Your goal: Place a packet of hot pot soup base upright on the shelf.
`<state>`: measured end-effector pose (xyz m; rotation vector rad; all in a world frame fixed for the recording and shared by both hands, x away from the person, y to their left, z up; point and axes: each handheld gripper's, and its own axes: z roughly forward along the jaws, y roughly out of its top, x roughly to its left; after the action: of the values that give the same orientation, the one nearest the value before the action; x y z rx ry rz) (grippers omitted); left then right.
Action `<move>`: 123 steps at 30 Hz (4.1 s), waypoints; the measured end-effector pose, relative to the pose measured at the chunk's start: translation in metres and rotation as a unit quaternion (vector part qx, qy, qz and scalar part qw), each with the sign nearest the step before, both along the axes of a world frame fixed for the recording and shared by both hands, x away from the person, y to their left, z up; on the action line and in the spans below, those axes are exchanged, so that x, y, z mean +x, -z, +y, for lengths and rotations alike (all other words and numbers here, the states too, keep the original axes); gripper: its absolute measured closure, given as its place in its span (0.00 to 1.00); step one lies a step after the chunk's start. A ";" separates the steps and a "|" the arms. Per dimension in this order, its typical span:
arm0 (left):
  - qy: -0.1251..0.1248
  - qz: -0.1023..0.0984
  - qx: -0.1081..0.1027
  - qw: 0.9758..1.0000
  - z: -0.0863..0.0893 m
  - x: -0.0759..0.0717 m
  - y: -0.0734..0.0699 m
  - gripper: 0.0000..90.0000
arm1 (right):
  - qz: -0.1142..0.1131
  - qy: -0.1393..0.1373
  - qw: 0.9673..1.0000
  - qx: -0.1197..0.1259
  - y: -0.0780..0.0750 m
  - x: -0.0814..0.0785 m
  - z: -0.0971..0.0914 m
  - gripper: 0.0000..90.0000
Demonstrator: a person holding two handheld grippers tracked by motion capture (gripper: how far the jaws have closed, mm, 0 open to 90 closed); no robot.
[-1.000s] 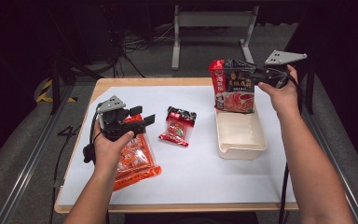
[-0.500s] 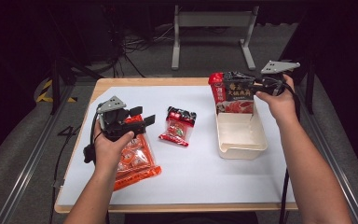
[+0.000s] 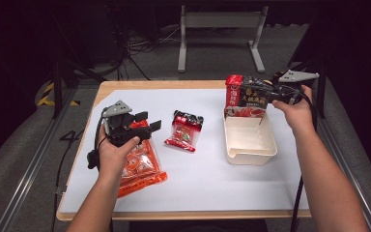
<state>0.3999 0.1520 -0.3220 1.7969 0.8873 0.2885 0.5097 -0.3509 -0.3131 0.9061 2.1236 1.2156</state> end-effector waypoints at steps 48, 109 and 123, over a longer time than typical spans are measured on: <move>-0.006 -0.009 0.041 0.999 0.045 -0.030 0.030 0.35 | -0.035 -0.024 0.995 0.092 -0.026 -0.108 0.013 0.30; -0.146 -0.021 0.043 0.988 0.113 0.020 0.060 0.37 | -0.010 -0.085 0.994 0.070 0.023 -0.135 0.057 0.30; -0.186 0.011 0.075 0.980 0.135 0.034 0.082 0.36 | -0.009 -0.086 0.994 0.068 0.023 -0.138 0.058 0.30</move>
<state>0.4342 0.2868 -0.4044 1.7644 1.2468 0.5885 0.3722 -0.2932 -0.3359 0.7793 2.1618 1.4640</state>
